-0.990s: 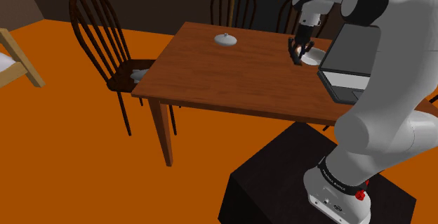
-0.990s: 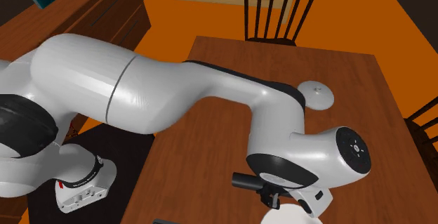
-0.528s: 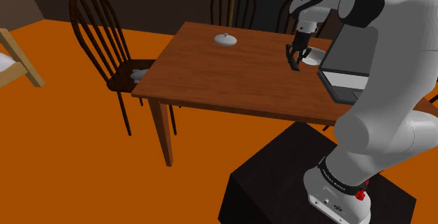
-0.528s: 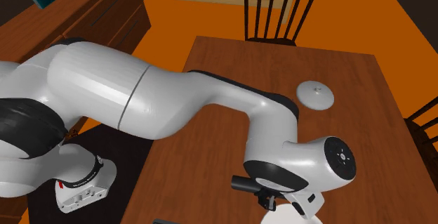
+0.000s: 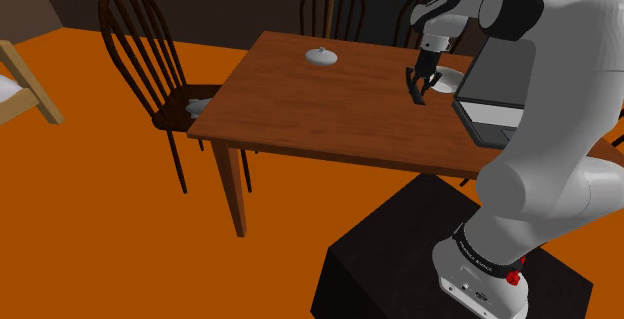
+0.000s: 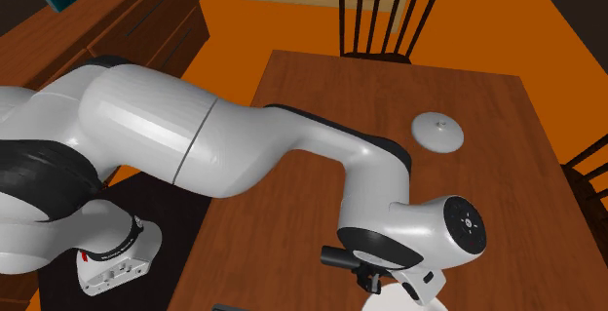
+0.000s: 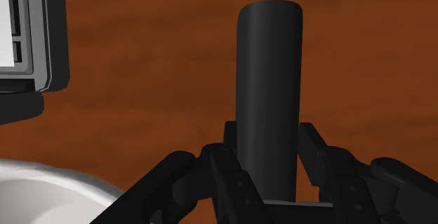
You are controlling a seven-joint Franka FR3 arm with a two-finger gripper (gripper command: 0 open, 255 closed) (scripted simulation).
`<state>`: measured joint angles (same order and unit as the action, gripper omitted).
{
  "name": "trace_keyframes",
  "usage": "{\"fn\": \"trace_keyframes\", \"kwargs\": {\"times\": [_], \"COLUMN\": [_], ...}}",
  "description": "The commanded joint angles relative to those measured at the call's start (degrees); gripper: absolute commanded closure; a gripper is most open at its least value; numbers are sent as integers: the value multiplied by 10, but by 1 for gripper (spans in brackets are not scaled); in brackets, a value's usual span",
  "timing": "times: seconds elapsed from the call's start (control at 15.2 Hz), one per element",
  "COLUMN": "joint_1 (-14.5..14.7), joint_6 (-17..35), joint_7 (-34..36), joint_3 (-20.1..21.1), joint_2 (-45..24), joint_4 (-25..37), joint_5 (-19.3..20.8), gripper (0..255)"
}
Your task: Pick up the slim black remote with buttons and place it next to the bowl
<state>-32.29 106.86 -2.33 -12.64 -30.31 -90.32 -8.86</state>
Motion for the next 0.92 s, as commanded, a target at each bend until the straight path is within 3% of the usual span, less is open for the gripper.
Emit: {"fn": "trace_keyframes", "kwargs": {"times": [0.0,0.07,0.13,0.46,0.73,0.86], "joint_1": [0,0,0,0,-5,-5], "joint_6": [0,0,0,0,-71,-71], "joint_7": [0,0,0,0,4,4], "joint_3": [0,0,0,0,-2,-2], "joint_2": [0,0,0,0,3,3], "joint_4": [0,0,0,0,69,68], "joint_5": [0,0,0,0,4,4], "gripper": [255,255,0,0,0,0]}}
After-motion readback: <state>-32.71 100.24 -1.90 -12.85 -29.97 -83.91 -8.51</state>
